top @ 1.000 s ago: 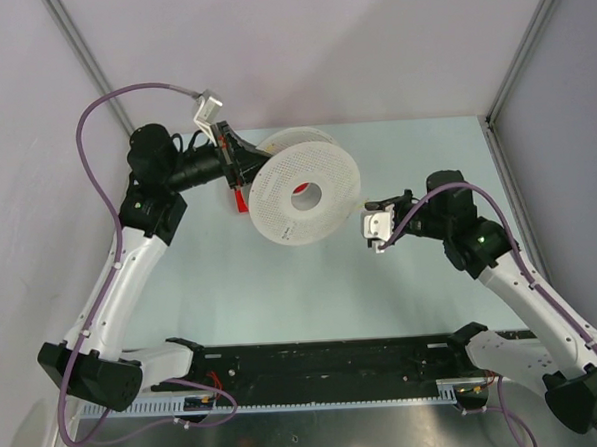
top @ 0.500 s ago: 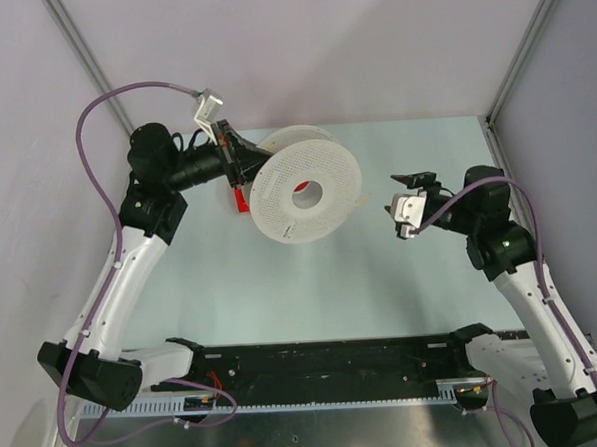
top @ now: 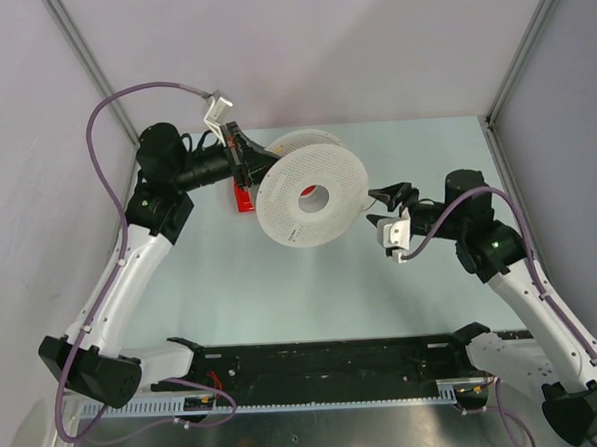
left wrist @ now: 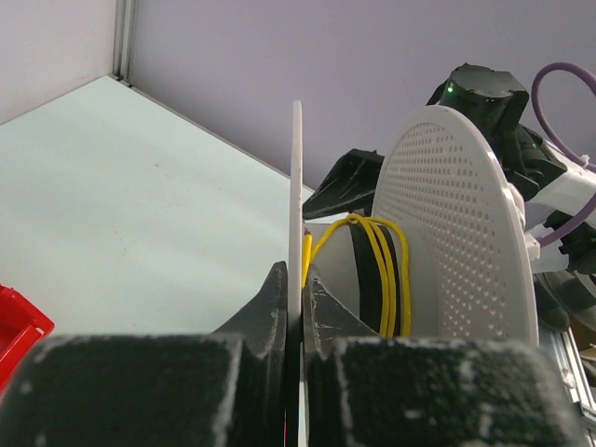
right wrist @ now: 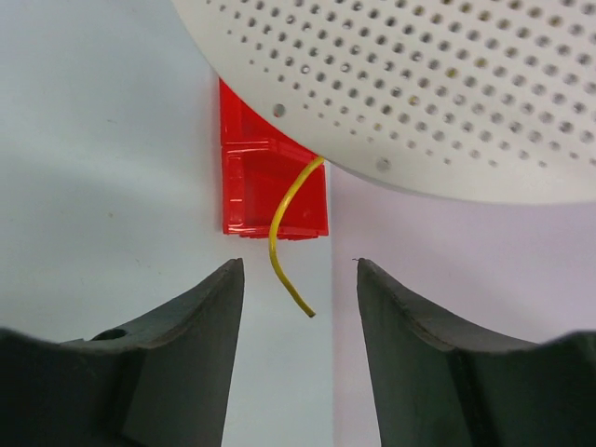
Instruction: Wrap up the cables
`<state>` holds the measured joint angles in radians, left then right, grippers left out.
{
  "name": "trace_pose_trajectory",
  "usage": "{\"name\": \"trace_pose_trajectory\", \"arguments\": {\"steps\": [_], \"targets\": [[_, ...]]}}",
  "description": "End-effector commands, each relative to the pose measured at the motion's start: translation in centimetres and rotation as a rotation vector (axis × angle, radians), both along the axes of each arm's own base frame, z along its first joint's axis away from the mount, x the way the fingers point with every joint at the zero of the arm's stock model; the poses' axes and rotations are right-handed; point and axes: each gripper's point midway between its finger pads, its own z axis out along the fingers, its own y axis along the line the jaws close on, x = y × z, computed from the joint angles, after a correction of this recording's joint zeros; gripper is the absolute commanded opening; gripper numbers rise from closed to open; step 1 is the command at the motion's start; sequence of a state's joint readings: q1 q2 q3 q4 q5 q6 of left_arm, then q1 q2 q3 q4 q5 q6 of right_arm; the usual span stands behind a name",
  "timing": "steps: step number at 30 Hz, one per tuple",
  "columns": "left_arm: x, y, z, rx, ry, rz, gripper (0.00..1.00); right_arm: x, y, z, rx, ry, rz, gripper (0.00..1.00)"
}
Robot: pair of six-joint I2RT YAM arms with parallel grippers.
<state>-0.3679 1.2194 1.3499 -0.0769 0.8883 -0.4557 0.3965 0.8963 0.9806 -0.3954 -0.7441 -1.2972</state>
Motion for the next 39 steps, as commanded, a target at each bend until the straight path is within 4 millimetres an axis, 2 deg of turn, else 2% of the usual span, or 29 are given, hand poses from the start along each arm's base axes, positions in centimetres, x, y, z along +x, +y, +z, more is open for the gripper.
{"name": "trace_pose_trajectory", "arguments": {"steps": [1, 7, 9, 13, 15, 21, 23, 26, 30, 33, 36, 39], "targets": [[-0.5, -0.1, 2.9, -0.047, -0.066, 0.003, 0.00, 0.5, 0.3, 0.4, -0.058, -0.076, 0.010, 0.55], [-0.6, -0.2, 2.8, -0.047, -0.065, 0.000, 0.00, 1.7, 0.5, -0.7, -0.100, -0.074, -0.017, 0.43], [-0.7, -0.2, 2.9, -0.048, -0.066, 0.003, 0.00, 1.8, 0.6, -0.8, -0.106, -0.072, -0.017, 0.35], [-0.4, 0.0, 3.0, -0.054, -0.063, 0.030, 0.00, 1.6, 0.6, -1.0, -0.106, -0.061, -0.017, 0.10], [0.3, 0.2, 3.3, -0.067, -0.042, 0.067, 0.00, 1.3, 0.6, -1.1, -0.096, -0.036, -0.019, 0.02], [5.0, 1.4, 4.7, -0.195, 0.140, 0.320, 0.00, -1.0, 1.1, -2.2, 0.074, 0.263, -0.061, 0.00], [6.9, 1.7, 4.7, -0.257, 0.240, 0.401, 0.00, -1.5, 1.5, -1.6, 0.153, 0.268, -0.071, 0.00], [9.4, 1.2, 4.0, -0.318, 0.362, 0.480, 0.00, -2.0, 2.7, 0.3, 0.278, 0.285, -0.083, 0.00], [12.7, -0.8, 2.4, -0.325, 0.444, 0.560, 0.00, -2.1, 4.7, 2.9, 0.424, 0.308, -0.097, 0.00], [14.9, -2.6, 1.2, -0.313, 0.487, 0.603, 0.00, -1.4, 6.0, 3.5, 0.469, 0.282, -0.129, 0.00], [16.5, -4.9, 0.2, -0.278, 0.497, 0.624, 0.00, 0.3, 6.6, 3.8, 0.523, 0.255, -0.196, 0.00], [17.4, -7.3, -0.9, -0.253, 0.509, 0.623, 0.00, 2.8, 6.0, 4.8, 0.620, 0.185, -0.293, 0.00]]}}
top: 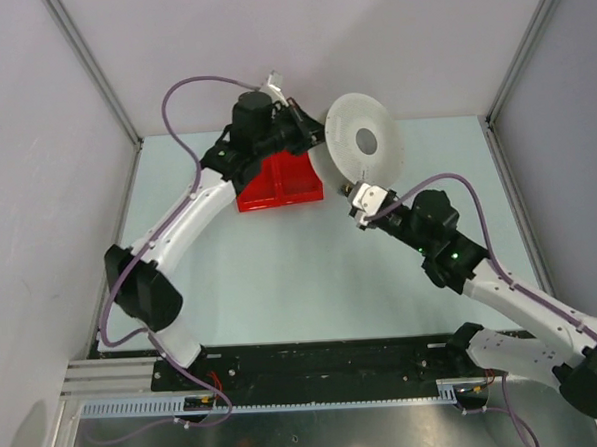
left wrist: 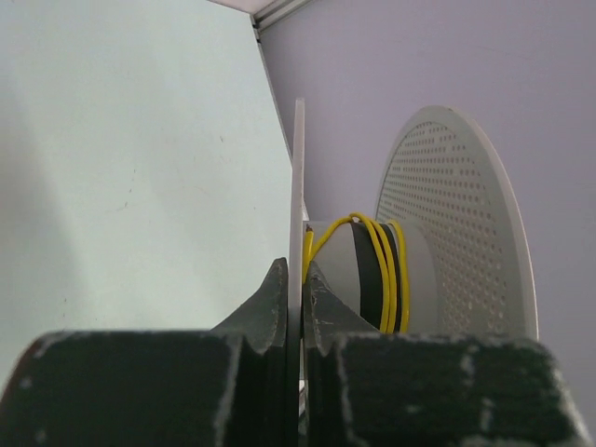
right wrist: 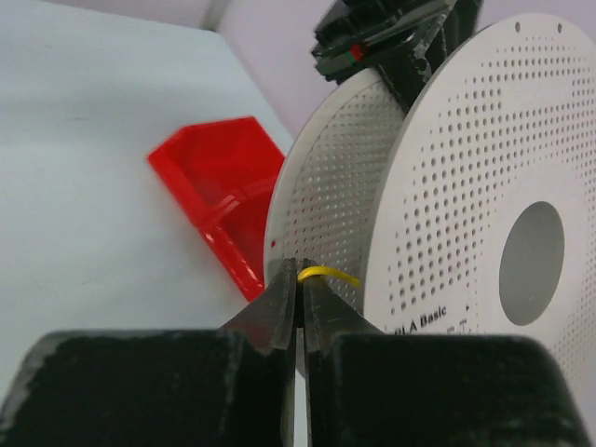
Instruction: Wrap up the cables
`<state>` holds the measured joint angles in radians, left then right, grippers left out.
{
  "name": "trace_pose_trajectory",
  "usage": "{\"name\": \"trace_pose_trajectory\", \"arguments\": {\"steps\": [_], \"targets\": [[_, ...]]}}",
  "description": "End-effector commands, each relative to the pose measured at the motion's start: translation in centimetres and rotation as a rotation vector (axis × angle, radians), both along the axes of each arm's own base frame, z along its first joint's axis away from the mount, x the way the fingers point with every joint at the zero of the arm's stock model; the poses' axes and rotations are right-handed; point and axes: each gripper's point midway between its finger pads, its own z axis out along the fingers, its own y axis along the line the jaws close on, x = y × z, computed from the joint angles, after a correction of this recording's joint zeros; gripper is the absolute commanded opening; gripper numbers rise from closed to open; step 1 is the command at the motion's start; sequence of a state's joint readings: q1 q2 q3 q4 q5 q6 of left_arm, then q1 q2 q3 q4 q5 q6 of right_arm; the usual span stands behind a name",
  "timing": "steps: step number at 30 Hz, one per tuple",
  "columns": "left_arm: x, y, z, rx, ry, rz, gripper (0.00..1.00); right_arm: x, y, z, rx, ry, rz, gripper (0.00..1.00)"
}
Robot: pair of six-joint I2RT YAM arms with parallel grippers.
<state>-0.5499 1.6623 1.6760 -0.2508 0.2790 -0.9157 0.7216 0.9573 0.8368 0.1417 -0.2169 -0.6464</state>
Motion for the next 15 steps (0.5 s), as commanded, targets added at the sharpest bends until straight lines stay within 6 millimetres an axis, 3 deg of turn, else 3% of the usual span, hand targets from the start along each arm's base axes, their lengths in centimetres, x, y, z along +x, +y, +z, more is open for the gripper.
{"name": "trace_pose_trajectory", "arguments": {"steps": [1, 8, 15], "targets": [[4.5, -0.4, 5.0, -0.094, -0.125, 0.206, 0.00, 1.9, 0.2, 3.8, 0.202, -0.104, -0.107, 0.00], [6.3, -3.5, 0.8, -0.076, -0.044, 0.195, 0.00, 8.1, -4.4, 3.6, 0.271, -0.220, -0.360, 0.00], [8.4, -7.2, -4.0, -0.043, -0.008, 0.129, 0.00, 13.1, -8.3, 0.5, 0.248, -0.243, -0.447, 0.00]]}}
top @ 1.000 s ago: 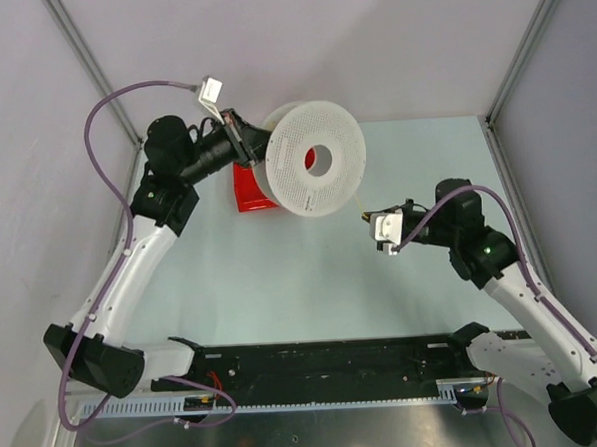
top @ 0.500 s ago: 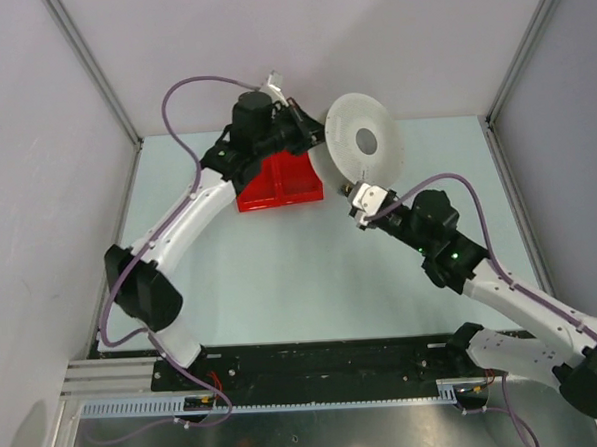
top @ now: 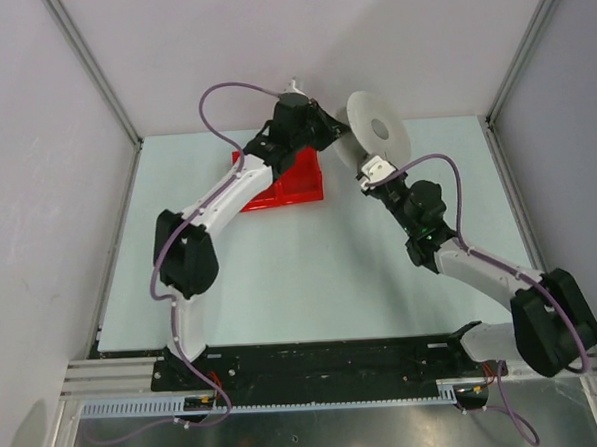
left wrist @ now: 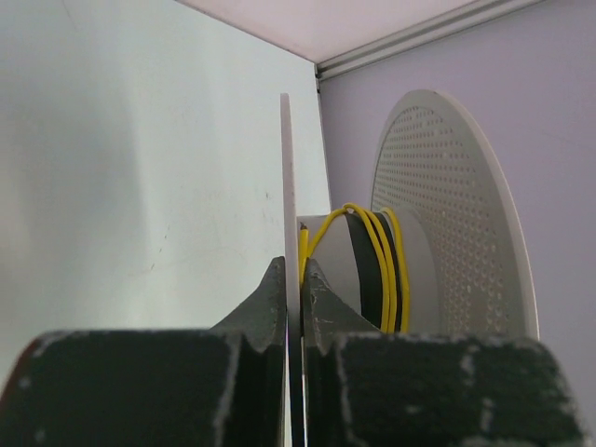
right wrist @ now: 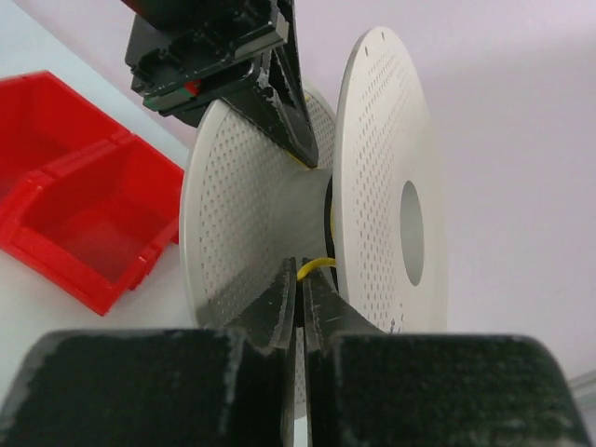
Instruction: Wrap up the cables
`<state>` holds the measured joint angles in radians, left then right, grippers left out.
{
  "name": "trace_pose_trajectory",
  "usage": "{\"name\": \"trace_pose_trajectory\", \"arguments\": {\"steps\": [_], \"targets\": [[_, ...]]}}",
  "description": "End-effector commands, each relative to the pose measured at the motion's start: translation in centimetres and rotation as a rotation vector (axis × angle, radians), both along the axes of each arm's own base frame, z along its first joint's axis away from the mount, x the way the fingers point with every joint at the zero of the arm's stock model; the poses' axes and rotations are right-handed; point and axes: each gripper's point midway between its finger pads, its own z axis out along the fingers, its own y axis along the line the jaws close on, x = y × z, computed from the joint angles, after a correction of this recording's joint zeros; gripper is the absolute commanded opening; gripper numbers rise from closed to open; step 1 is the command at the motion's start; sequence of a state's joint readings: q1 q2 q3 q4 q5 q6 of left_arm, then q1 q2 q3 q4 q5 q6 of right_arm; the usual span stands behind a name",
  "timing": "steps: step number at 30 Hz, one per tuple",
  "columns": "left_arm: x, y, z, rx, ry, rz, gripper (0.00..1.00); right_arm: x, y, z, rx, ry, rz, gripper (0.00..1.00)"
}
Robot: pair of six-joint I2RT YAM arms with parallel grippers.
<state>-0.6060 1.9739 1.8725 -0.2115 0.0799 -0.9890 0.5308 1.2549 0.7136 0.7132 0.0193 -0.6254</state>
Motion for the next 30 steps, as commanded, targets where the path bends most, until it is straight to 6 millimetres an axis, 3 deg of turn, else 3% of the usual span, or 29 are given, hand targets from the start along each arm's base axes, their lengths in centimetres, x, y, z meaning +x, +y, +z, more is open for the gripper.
{"name": "trace_pose_trajectory", "arguments": {"steps": [1, 11, 14, 20, 25, 30], "targets": [[1.4, -3.1, 1.9, -0.073, -0.099, -0.040, 0.00, 1.9, -2.7, 3.1, 0.091, -0.162, -0.023, 0.00], [6.2, -7.4, -5.1, -0.130, -0.215, -0.037, 0.00, 7.6, -5.5, -3.8, -0.050, -0.145, 0.004, 0.00], [7.9, -8.6, -8.3, -0.143, -0.196, -0.012, 0.00, 9.9, -6.4, -6.2, -0.091, -0.138, -0.011, 0.00], [10.7, -10.7, -12.8, -0.231, -0.170, 0.039, 0.00, 14.6, -7.5, -9.4, -0.176, -0.218, -0.058, 0.00], [11.9, -11.3, -15.6, -0.260, -0.154, 0.077, 0.00, 17.5, -7.9, -12.4, -0.246, -0.257, -0.075, 0.00], [13.2, -10.9, -17.1, -0.258, -0.166, 0.147, 0.02, 19.5, -7.9, -14.9, -0.302, -0.272, -0.075, 0.00]]}}
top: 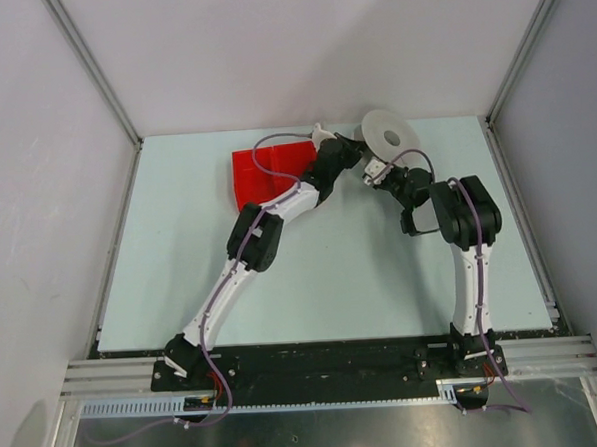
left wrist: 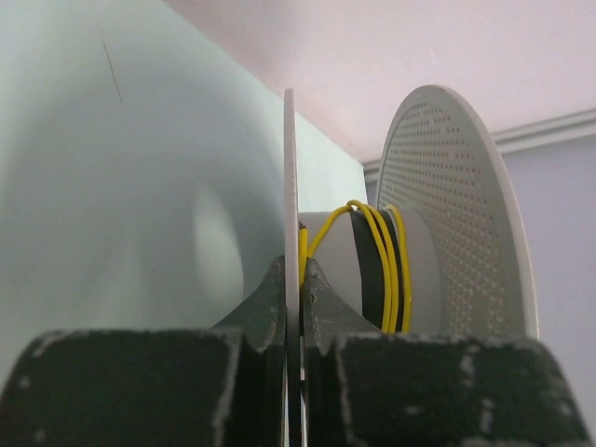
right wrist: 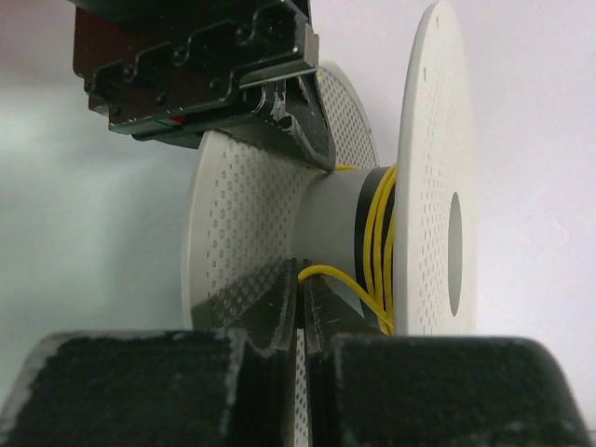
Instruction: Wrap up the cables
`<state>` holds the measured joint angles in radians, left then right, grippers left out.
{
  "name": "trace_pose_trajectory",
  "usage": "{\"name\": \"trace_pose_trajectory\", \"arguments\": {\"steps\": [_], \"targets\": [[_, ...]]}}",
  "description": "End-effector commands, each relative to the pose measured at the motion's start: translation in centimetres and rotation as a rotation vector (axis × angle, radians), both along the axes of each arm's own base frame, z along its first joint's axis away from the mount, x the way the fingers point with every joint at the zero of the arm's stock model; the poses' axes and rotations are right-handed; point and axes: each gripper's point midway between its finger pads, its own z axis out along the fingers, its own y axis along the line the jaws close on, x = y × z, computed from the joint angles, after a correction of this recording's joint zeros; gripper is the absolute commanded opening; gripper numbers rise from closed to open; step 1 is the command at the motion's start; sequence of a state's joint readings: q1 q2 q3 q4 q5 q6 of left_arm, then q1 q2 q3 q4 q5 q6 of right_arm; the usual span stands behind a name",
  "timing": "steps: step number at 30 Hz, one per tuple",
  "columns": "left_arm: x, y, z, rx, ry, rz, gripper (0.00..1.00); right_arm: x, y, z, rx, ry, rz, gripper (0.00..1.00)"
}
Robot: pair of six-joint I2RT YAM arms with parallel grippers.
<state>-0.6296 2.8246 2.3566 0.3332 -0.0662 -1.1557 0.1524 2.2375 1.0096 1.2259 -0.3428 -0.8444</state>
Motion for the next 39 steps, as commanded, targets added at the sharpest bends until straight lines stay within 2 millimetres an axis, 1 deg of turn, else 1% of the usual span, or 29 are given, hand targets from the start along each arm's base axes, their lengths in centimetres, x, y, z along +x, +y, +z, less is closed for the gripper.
{"name": "trace_pose_trajectory", "arguments": {"steps": [1, 4, 8, 11, 15, 17, 21, 24, 26, 29, 33, 39], "targets": [[-0.1, -1.8, 3.1, -0.037, -0.102, 0.017, 0.03, 2.3, -0.1, 6.6, -0.042, -0.324, 0.004, 0.00], [0.5, -1.4, 1.8, -0.032, -0.085, 0.060, 0.08, 3.6, -0.2, 5.5, -0.067, -0.330, -0.008, 0.00], [0.7, -1.1, 0.3, -0.029, -0.057, 0.077, 0.09, 5.1, -0.2, 4.3, -0.105, -0.347, -0.021, 0.00], [1.2, -0.5, -0.1, -0.035, -0.047, 0.094, 0.14, 6.4, -0.1, 3.5, -0.131, -0.349, -0.035, 0.00], [1.8, 0.2, 0.6, -0.037, -0.059, 0.095, 0.18, 7.9, -0.1, 2.5, -0.163, -0.358, -0.046, 0.00], [1.9, 0.3, 1.2, -0.030, -0.074, 0.093, 0.23, 8.7, 0.0, 2.1, -0.173, -0.358, -0.050, 0.00], [1.9, 1.0, 2.3, -0.031, -0.068, 0.105, 0.31, 9.9, -0.2, 2.3, -0.184, -0.368, -0.064, 0.00], [1.4, 1.4, 3.1, -0.037, -0.051, 0.105, 0.42, 10.3, -0.2, 2.0, -0.200, -0.360, -0.052, 0.00], [0.9, 1.7, 3.7, -0.035, -0.051, 0.101, 0.45, 10.5, -0.2, 1.6, -0.212, -0.357, -0.042, 0.00], [0.4, 2.2, 4.4, -0.023, -0.053, 0.092, 0.46, 10.6, 0.0, 0.8, -0.232, -0.351, -0.025, 0.00], [-0.8, 3.3, 4.4, 0.007, -0.032, 0.088, 0.49, 10.4, 0.0, -0.2, -0.250, -0.339, -0.006, 0.00], [-3.6, 3.5, 4.0, 0.052, -0.003, 0.047, 0.51, 9.8, -0.1, -1.5, -0.273, -0.326, 0.018, 0.00]]}}
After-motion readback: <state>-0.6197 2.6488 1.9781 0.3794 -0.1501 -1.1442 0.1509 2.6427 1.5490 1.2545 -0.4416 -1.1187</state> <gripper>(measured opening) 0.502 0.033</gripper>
